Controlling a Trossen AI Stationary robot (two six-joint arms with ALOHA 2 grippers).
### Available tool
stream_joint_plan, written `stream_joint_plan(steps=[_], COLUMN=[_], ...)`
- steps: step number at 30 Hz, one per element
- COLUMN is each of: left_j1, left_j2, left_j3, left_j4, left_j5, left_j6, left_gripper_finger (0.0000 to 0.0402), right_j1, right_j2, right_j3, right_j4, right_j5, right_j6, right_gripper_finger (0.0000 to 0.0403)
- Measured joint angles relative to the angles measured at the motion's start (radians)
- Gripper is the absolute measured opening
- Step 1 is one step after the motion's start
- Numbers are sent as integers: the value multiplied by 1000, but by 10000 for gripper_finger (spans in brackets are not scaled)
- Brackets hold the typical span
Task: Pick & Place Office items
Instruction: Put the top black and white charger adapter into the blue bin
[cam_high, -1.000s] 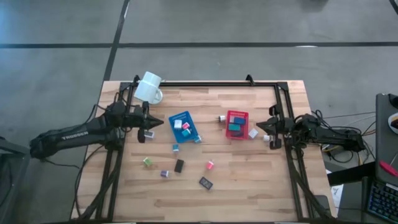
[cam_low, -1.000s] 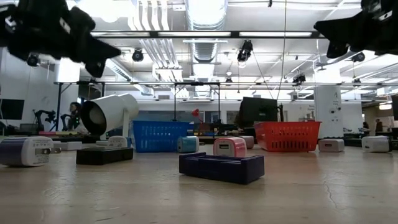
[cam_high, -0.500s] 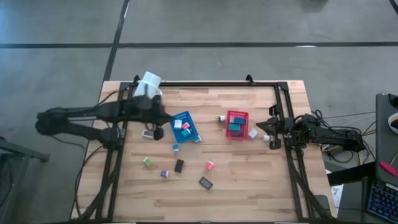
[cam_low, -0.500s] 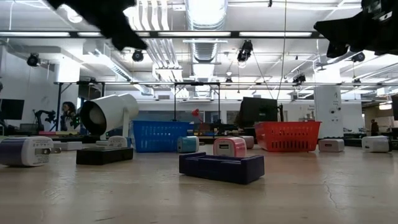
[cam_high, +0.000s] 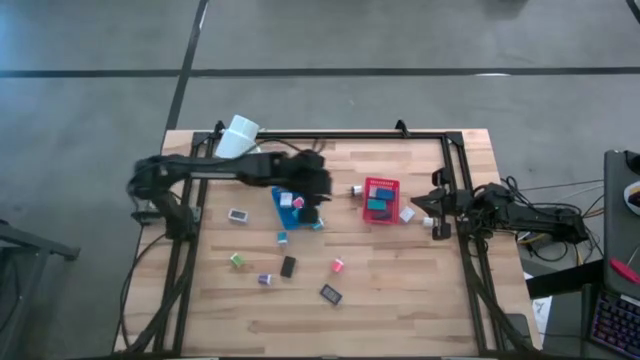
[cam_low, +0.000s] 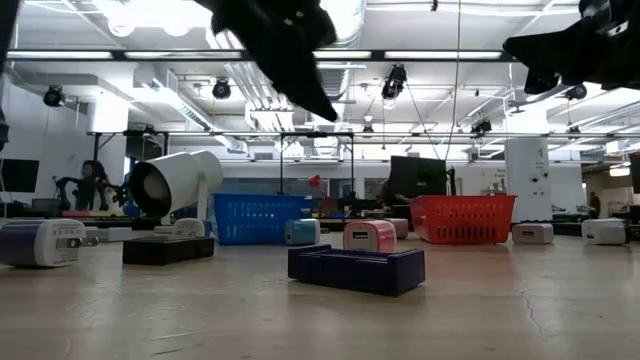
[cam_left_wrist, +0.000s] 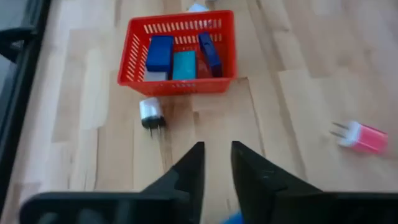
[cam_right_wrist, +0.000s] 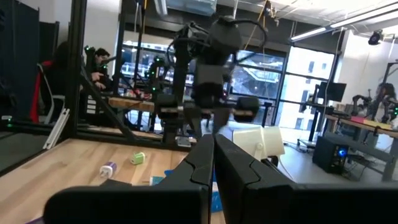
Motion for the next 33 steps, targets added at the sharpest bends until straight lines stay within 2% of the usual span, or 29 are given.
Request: stream_joint_plan(steps=[9,15,24,33], left_j1=[28,63,77,99], left_j2=[326,471,604,617], left_j3=[276,399,561,575], left_j4=[0,0,-135,-136], left_j5=[-1,4,26,-15], left_j6=[52,59,-54,-60], left_gripper_finger=[215,276,302,301], right_j1=[0,0,0,0], right_j2=[10,11,10,10], right_j3=[0,0,0,0], right_j4=[1,1,-36,-37], right_j5=[1,2,1,1], right_j6=[7,3,-5,0], right_gripper_finger=[8,8,8,8])
